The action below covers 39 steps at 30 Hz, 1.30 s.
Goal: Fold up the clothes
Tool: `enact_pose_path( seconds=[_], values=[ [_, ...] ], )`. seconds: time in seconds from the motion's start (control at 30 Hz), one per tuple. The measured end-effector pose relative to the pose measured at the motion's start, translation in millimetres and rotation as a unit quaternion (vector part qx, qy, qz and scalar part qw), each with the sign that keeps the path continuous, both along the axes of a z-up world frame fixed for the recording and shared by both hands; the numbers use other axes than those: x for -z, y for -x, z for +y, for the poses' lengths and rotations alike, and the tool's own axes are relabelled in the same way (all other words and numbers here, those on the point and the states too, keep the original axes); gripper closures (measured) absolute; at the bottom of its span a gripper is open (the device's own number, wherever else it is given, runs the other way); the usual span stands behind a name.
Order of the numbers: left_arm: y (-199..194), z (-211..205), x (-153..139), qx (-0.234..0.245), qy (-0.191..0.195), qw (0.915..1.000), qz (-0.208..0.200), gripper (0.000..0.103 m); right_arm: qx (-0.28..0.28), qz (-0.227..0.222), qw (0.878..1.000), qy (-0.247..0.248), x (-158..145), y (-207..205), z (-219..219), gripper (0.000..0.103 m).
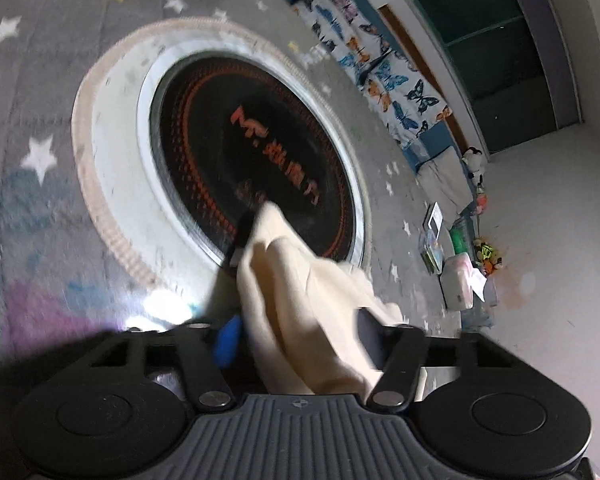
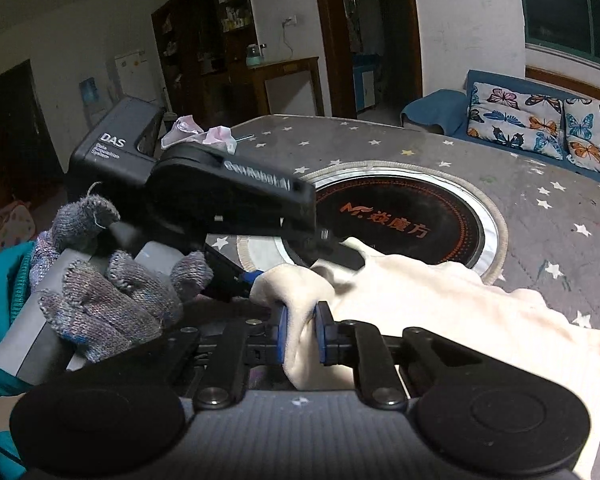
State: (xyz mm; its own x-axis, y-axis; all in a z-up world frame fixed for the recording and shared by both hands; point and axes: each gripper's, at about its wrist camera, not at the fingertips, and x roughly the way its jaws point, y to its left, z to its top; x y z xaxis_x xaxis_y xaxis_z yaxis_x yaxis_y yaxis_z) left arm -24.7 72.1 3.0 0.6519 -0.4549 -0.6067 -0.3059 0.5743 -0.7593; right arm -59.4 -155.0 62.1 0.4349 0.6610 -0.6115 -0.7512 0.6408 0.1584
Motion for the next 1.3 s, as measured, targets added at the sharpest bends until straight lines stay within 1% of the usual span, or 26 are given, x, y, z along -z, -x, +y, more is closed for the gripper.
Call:
enact_pose_path(
  seconds=[0.03, 0.1, 0.13, 0.23, 0.27, 0.3, 0.4, 0.43, 0.47, 0.53, 0.7, 0.87, 1.1, 1.17, 1.2, 1.23, 1.3],
  values=[
    [0, 0, 2, 0.000, 0.008, 1.0000, 0.004, 0.065, 0.001, 0.001, 1.000, 0.000, 0, 0, -1, 0.090],
    [1, 0, 6, -0.001, 0.019, 0.9998, 0.009, 0.069, 0.002, 0.003, 1.000, -0.001, 0, 1, -2, 0.090],
    [1, 0, 6, 0.000, 0.016, 0.9998, 0.009, 0.076, 0.003, 0.005, 1.000, -0.001, 1, 1, -3, 0.089],
    [1, 0, 7, 0.000, 0.010, 0.9999, 0.009, 0.085, 0.005, 0.008, 1.000, -0.002, 1, 2, -4, 0.086],
    [2, 0, 7, 0.001, 0.008, 0.9999, 0.009, 0.085, 0.006, 0.009, 1.000, -0.002, 1, 2, -5, 0.086],
    [2, 0, 6, 0.002, 0.005, 1.0000, 0.008, 0.085, 0.009, 0.010, 1.000, -0.002, 2, 2, -6, 0.083],
    [1, -1, 4, 0.011, -0.006, 0.9999, 0.002, 0.085, 0.058, 0.014, 0.998, 0.001, 5, -9, -31, 0.076],
    [1, -2, 4, 0.014, -0.015, 0.9998, 0.001, 0.085, 0.074, 0.016, 0.997, 0.002, 7, -13, -39, 0.072],
    [0, -3, 3, 0.018, -0.025, 0.9995, 0.000, 0.085, 0.091, 0.017, 0.996, 0.002, 8, -17, -47, 0.069],
    [0, -6, 2, 0.024, -0.041, 0.9989, -0.005, 0.085, 0.124, 0.020, 0.992, 0.004, 11, -24, -63, 0.068],
    [-1, -14, -3, 0.036, -0.069, 0.9968, -0.018, 0.085, 0.205, 0.026, 0.978, 0.009, 17, -42, -104, 0.066],
    [-2, -16, -8, 0.042, -0.096, 0.9942, -0.026, 0.085, 0.283, 0.032, 0.958, 0.013, 24, -60, -144, 0.066],
    [-3, -22, -11, 0.051, -0.127, 0.9900, -0.033, 0.085, 0.290, 0.040, 0.956, -0.014, 31, -64, -150, 0.066],
    [-5, -23, -11, 0.053, -0.134, 0.9890, -0.033, 0.085, 0.291, 0.042, 0.955, -0.022, 33, -66, -152, 0.067],
    [-5, -24, -12, 0.054, -0.138, 0.9885, -0.033, 0.085, 0.292, 0.043, 0.955, -0.026, 34, -66, -153, 0.076],
    [-6, -25, -13, 0.056, -0.141, 0.9877, -0.035, 0.085, 0.293, 0.044, 0.955, -0.030, 35, -67, -154, 0.086],
    [-7, -29, -19, 0.061, -0.150, 0.9858, -0.044, 0.085, 0.295, 0.046, 0.954, -0.038, 37, -68, -156, 0.091]
  ],
)
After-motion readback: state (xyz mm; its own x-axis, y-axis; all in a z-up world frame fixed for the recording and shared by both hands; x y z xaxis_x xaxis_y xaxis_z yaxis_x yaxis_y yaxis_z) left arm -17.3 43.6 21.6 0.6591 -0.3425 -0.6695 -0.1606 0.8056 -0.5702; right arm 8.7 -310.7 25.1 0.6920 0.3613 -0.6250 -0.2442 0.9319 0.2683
